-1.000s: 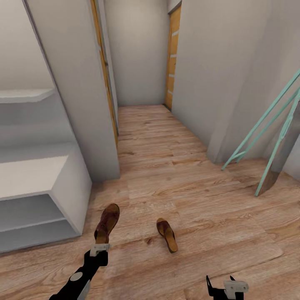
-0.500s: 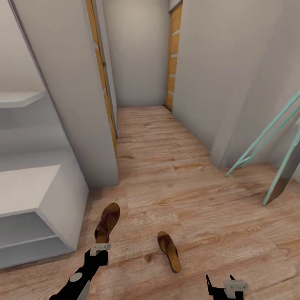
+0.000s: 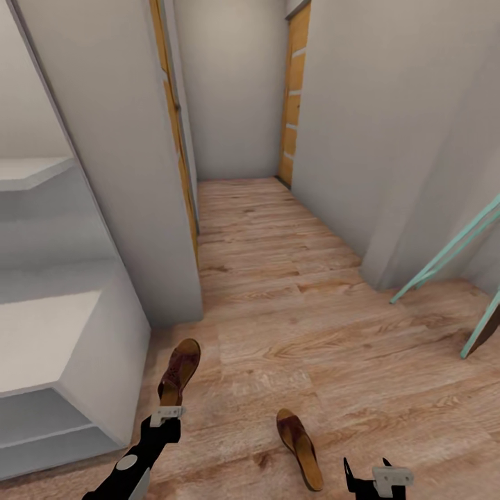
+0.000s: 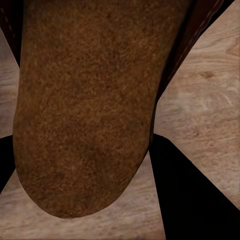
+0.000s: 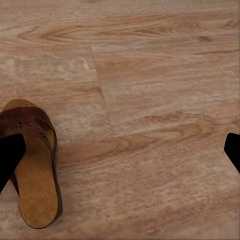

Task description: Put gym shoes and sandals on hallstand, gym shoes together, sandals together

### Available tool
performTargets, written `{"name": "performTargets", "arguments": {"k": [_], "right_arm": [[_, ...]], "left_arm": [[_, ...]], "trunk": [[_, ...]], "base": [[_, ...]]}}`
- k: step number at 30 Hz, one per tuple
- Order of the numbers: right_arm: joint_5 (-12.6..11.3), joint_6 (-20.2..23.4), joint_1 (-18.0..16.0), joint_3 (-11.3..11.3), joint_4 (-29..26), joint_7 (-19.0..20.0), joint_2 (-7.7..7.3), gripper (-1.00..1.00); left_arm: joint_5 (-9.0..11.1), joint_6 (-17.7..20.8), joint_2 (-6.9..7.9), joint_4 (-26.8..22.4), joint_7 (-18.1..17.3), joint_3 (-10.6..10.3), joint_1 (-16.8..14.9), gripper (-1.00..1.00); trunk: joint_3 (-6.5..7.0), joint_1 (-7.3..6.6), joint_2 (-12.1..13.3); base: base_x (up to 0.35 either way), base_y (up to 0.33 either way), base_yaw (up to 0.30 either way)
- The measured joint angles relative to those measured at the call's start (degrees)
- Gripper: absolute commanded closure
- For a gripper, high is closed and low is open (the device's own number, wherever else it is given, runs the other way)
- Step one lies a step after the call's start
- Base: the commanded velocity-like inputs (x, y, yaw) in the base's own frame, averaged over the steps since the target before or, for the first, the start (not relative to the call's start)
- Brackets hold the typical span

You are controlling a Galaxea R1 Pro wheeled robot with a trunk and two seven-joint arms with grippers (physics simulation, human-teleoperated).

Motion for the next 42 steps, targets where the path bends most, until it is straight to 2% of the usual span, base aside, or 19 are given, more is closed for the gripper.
{"name": "performTargets", "arguments": {"k": [8,15,22,24,25,26,28,29,31,32,33,36,37,39,42], "right_arm": [[-0.01,0.01,-0.01,0.00,-0.01,0.00,0.04,-1.00],[-0.01,0.06,-0.03,0.00,-0.03,0.00,0.24,-1.00],[0.06,0.93,-0.03,0.26,-0.01,-0.05,0.78,-1.00],[0.12,2.98,0.00,0.93,-0.29,-0.04,1.56,-1.00],[0.20,8.98,-0.21,2.11,-1.65,0.04,2.35,-1.00],[0.16,12.09,-0.56,2.43,-2.73,0.08,2.53,-1.00],[0.10,18.88,-1.74,2.74,-7.05,0.13,2.76,-1.00],[0.09,20.62,-2.03,2.78,-8.58,0.14,2.80,-1.00],[0.08,22.18,-2.26,2.82,-10.21,0.15,2.84,-1.00],[0.05,23.12,-2.40,2.83,-11.43,0.16,2.86,-1.00],[0.01,23.55,-2.45,2.85,-11.76,0.20,2.87,-1.00],[0.02,24.11,-2.69,2.86,-11.64,0.23,2.87,-1.00],[0.03,24.35,-2.86,2.86,-11.70,0.22,2.87,-1.00],[0.07,27.65,-5.60,2.84,-11.72,0.09,2.88,-1.00],[0.12,31.02,-8.90,2.79,-10.98,0.00,2.88,-1.00]], "left_arm": [[0.01,0.00,0.01,-0.09,0.00,-2.00,0.01,1.00],[0.07,0.00,-0.07,-0.13,0.02,-2.36,-0.05,1.00],[0.08,0.56,-0.60,-1.04,0.02,-3.25,-1.49,1.00],[0.14,1.00,-1.02,-2.34,0.10,-3.60,-3.00,1.00],[0.02,3.13,-1.83,-3.63,0.08,-4.20,-4.91,1.00],[0.16,4.78,-2.50,-4.11,0.07,-4.45,-7.69,1.00],[0.16,9.11,-4.38,-4.71,-0.06,-5.70,-9.82,1.00],[0.15,10.29,-4.97,-5.04,-0.08,-6.17,-10.68,1.00],[0.13,11.23,-5.55,-5.60,-0.13,-7.01,-11.43,1.00],[0.19,11.72,-5.91,-6.95,-0.18,-8.74,-11.88,1.00],[0.21,12.03,-6.03,-8.22,-0.12,-11.35,-11.90,1.00],[0.26,12.25,-6.12,-8.82,0.19,-14.42,-11.77,1.00],[0.29,12.28,-6.13,-8.88,0.25,-14.81,-11.76,1.00],[0.55,12.33,-6.18,-9.03,0.42,-15.95,-11.81,1.00],[0.64,12.39,-6.17,-9.07,0.46,-16.13,-11.85,1.00]], "trunk": [[-0.03,0.01,0.00],[-0.24,0.01,0.00],[-0.30,0.01,0.00],[-0.30,0.01,0.00],[-0.31,0.01,0.00],[-0.29,0.00,0.00],[-0.29,0.00,0.00],[-0.30,0.00,0.00],[-0.30,0.00,0.00],[-0.29,0.00,0.00],[-0.30,0.00,0.00],[-0.31,0.01,0.00],[-0.31,0.01,0.00],[-0.30,0.01,0.00],[-0.30,0.01,0.00]], "base": [[0.017,0.015,0.042],[0.001,0.001,0.184],[0.000,0.000,0.039],[0.000,0.000,0.007],[0.000,0.000,0.002],[0.000,0.000,0.001],[0.000,0.000,0.000],[0.000,0.000,0.000],[0.000,0.000,0.000],[0.000,0.000,0.000],[0.000,0.000,0.000],[0.000,0.000,0.000],[0.000,0.000,0.000],[0.000,0.000,0.000],[0.000,0.000,0.000]]}}
